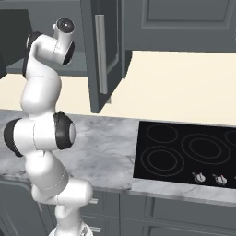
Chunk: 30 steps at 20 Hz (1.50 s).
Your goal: There is a bowl on the dining counter. Grab a lemon wedge from the fridge and place it in the bowl. Then get the liquor bottle and glass cup from the cabinet and place them next to the bowl.
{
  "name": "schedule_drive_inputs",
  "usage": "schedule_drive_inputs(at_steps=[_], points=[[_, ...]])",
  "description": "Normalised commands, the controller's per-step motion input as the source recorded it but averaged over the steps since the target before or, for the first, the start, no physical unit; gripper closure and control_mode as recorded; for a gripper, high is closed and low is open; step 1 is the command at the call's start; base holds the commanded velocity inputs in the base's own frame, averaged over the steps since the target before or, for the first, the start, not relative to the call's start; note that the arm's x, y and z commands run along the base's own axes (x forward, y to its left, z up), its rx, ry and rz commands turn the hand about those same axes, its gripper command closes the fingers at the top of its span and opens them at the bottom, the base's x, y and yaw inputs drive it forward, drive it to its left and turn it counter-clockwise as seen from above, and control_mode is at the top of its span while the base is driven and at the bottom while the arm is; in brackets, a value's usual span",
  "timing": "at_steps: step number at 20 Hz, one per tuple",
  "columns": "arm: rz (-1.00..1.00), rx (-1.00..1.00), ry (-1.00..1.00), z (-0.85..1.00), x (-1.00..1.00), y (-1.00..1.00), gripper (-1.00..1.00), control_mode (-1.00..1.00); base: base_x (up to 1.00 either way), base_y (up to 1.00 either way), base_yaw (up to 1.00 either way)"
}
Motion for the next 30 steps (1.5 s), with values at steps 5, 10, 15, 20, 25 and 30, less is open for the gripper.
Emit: schedule_drive_inputs(at_steps=[5, 10, 15, 20, 25, 30], points=[[0.0, 0.0, -0.06, -0.18, -0.22, 0.0, 1.0, -1.0, 0.0, 0.0, 0.0], [0.0, 0.0, -0.13, -0.1, -0.31, 0.0, 1.0, -1.0, 0.0, 0.0, 0.0], [0.0, 0.0, -0.18, -0.02, -0.43, 0.04, 1.0, -1.0, 0.0, 0.0, 0.0], [0.0, 0.01, -0.14, 0.14, -0.56, 0.02, 1.0, -1.0, 0.0, 0.0, 0.0], [0.0, 0.04, -0.01, 0.13, -0.64, 0.0, 1.0, -1.0, 0.0, 0.0, 0.0], [-0.02, 0.02, -0.02, 0.27, -0.76, -0.01, 1.0, -1.0, 0.0, 0.0, 0.0]])
